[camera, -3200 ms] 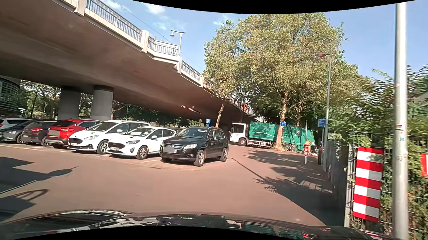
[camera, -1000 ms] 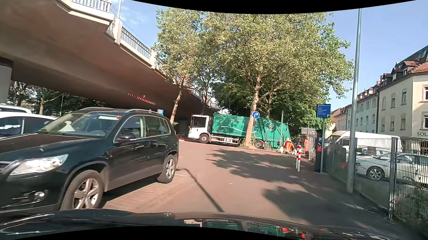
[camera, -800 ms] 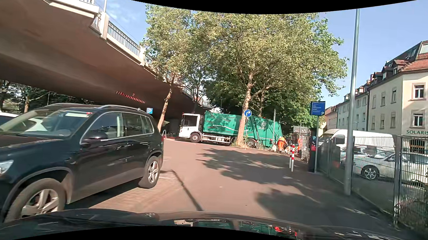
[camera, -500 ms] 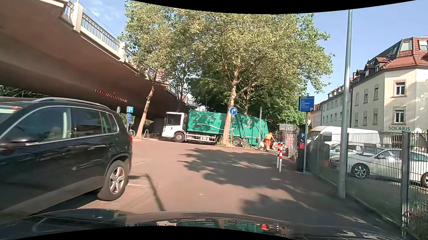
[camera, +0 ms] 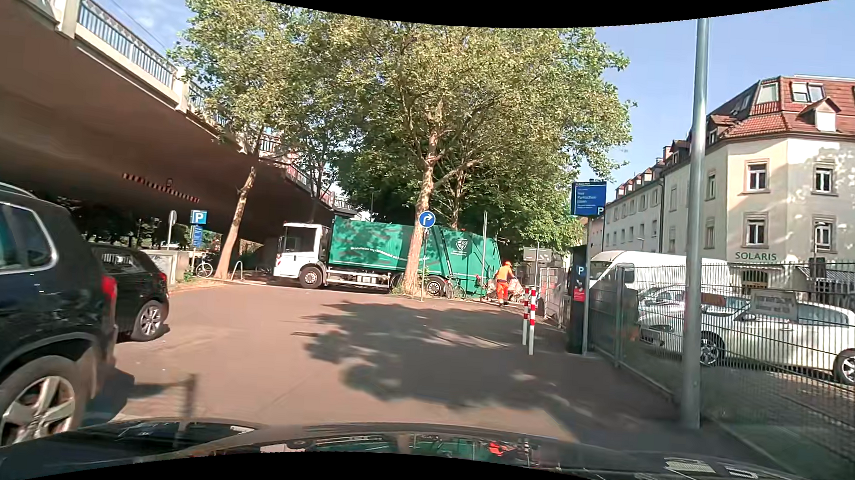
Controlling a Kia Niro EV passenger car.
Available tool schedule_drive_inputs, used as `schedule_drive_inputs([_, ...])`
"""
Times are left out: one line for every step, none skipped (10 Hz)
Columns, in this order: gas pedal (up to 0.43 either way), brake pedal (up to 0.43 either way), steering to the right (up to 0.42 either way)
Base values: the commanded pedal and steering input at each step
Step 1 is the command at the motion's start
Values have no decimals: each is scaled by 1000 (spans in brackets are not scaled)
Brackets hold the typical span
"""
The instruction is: Follow the waypoints while adhering to traffic rules and regulations
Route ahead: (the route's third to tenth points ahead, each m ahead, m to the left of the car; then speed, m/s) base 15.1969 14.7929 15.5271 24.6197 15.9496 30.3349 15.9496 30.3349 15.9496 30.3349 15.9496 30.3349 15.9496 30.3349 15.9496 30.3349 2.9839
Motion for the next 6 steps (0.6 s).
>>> schedule_drive_inputs([39, 0, 114])
schedule_drive_inputs([39, 0, 88])
schedule_drive_inputs([39, 0, 62])
schedule_drive_inputs([39, 0, 30])
schedule_drive_inputs([39, 0, -2])
schedule_drive_inputs([28, 0, -35])
